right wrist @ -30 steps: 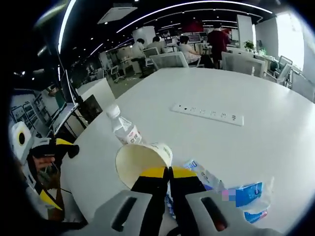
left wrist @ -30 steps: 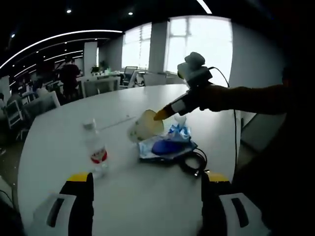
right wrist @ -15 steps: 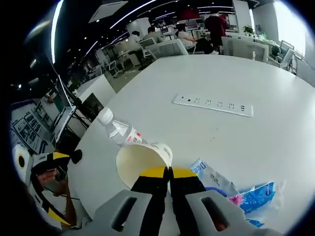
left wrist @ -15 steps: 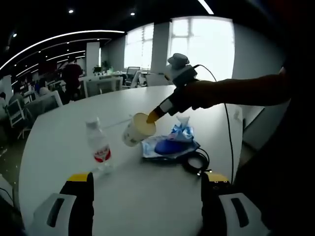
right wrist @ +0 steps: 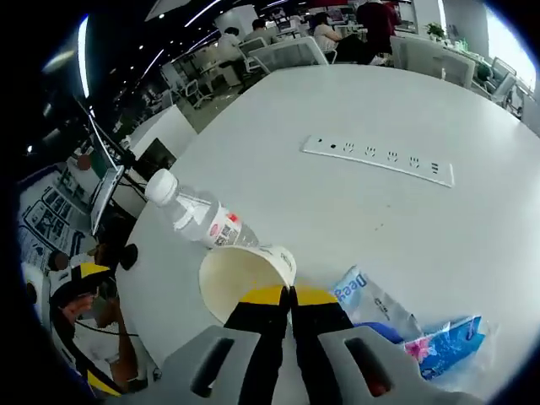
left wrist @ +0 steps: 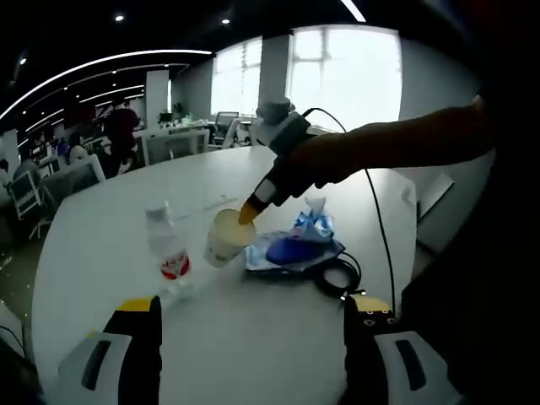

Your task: Arrange the tabletop items into an orderly group along one side of the table until the central work area is clear of visible clutter.

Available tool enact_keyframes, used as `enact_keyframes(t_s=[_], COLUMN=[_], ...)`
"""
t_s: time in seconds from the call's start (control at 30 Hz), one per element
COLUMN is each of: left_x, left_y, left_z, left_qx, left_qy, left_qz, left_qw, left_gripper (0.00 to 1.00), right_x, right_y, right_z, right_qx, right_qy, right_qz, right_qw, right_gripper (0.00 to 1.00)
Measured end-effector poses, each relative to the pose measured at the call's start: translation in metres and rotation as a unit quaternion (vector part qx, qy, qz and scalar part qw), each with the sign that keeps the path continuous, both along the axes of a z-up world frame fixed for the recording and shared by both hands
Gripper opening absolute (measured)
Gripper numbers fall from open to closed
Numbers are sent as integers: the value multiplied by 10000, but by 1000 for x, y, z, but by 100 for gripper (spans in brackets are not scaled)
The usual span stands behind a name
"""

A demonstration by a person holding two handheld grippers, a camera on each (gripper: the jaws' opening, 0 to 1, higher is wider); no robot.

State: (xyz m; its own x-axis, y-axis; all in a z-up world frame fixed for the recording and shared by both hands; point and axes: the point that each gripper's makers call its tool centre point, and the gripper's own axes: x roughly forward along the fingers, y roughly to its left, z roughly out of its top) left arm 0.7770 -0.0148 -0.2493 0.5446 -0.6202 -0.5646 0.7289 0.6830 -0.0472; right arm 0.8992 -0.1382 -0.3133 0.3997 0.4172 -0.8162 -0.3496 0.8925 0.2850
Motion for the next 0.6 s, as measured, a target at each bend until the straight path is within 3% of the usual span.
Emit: enact_keyframes(t_s=[0.6], left_x=[10], left_y=[7], left_z=[0], left_qx=[23], left_qy=[-20], left_qz=[54], left_qw=[10000], left_gripper=[86], right_x=[14], right_y=[10], right_z=[-26], right_qx=[-166], right_qy=[383], right_qz=[-56], right_qw=[9991], right_gripper=[0])
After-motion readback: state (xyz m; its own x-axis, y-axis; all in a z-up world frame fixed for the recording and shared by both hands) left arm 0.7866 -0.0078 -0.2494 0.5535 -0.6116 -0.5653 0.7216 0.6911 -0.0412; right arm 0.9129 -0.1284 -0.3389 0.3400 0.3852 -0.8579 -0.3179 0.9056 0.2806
